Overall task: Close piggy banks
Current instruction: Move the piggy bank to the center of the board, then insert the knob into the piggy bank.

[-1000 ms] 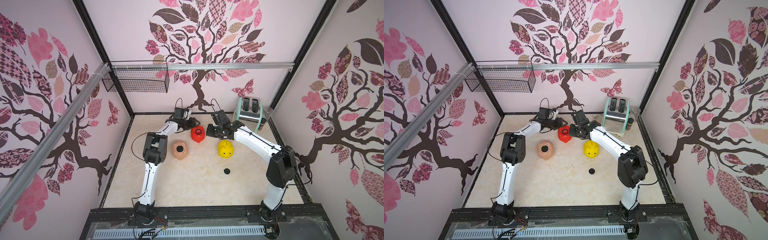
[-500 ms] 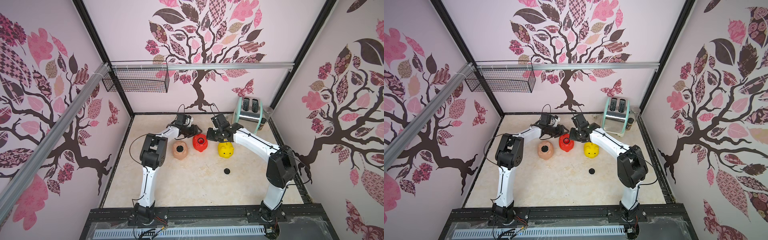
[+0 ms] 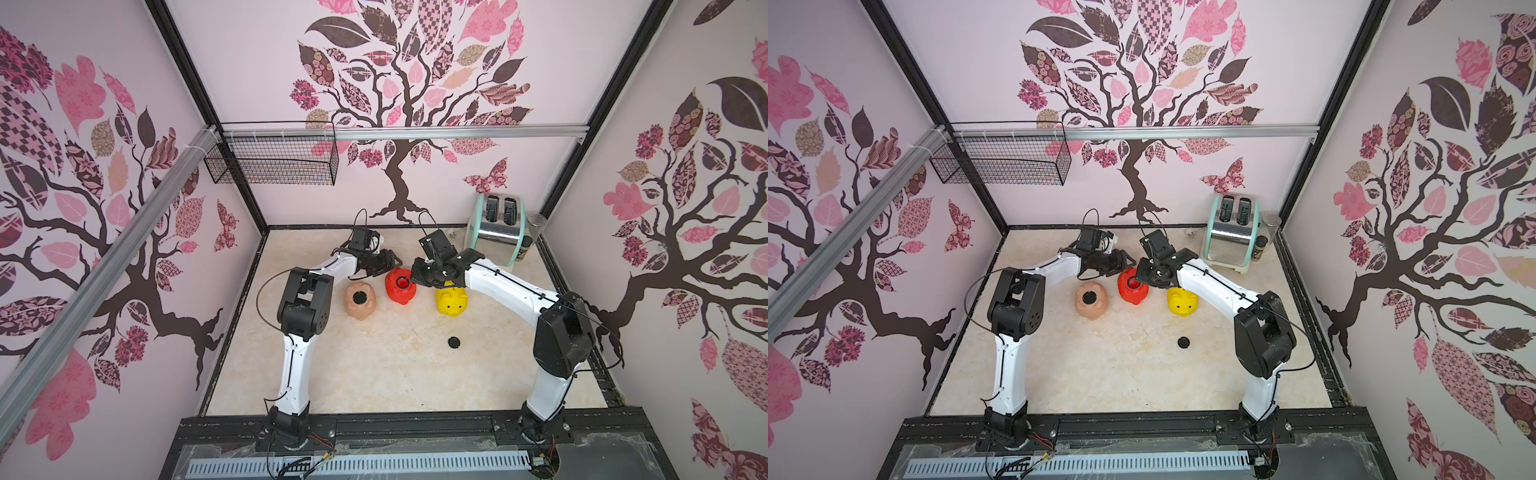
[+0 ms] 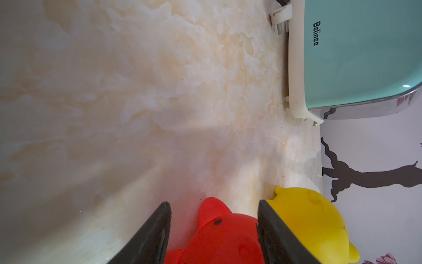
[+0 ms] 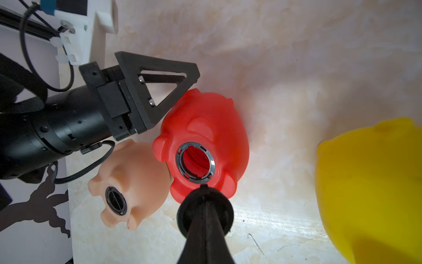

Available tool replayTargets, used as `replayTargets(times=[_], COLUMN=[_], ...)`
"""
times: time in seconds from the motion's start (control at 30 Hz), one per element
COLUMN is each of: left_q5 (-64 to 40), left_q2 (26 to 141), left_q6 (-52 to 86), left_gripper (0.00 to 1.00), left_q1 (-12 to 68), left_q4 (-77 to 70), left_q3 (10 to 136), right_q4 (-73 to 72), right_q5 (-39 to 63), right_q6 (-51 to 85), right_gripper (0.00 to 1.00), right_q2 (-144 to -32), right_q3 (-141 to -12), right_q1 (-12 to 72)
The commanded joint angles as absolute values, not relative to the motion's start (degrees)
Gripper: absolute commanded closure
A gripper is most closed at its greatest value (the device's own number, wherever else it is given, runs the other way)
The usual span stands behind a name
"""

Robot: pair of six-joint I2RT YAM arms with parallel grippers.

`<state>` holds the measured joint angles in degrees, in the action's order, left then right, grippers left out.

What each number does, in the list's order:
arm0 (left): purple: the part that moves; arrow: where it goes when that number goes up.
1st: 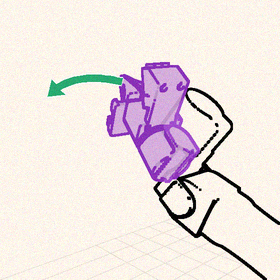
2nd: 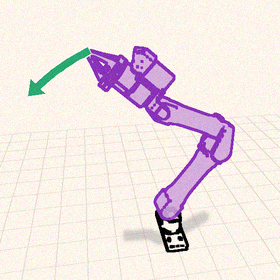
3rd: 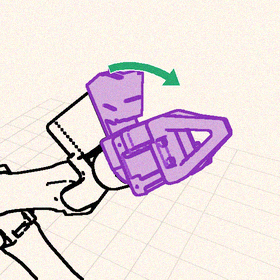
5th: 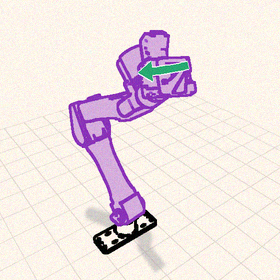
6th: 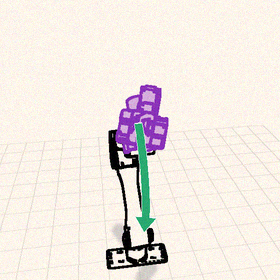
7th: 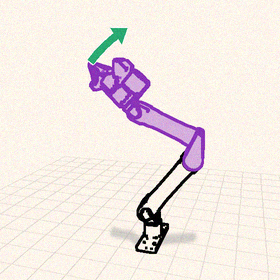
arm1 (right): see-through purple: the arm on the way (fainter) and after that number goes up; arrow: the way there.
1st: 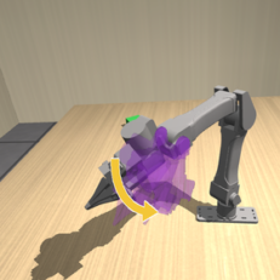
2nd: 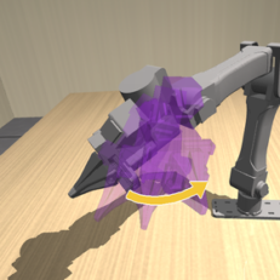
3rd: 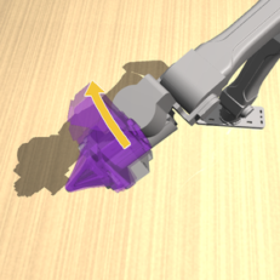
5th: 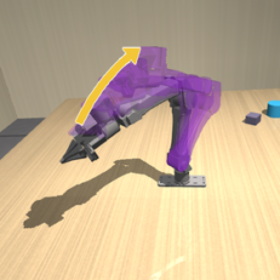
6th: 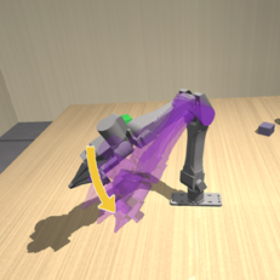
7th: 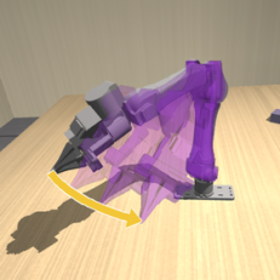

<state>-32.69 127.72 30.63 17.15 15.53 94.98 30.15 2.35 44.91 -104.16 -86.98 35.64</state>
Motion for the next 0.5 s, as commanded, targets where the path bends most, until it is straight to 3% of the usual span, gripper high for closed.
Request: replayTargets(times=[0.0,0.47], left_q5=[-31.6,-32.3], left_q2=[125.1,126.4], left_q6=[30.9,30.4], left_gripper=[0.37,0.37], left_q1=[16.3,15.9], left_q4=[15.9,16.5], left_q3=[94.6,95.7], right_q4=[30.5,37.3], right_q5=[0.8,-2.9], right_q6=[49.9,53.5], right_gripper=[1.0,1.0], right_q2=[-103.2,-111.3], right_q3=[-86.8,-95.8], right_q1=[36.3,39.0])
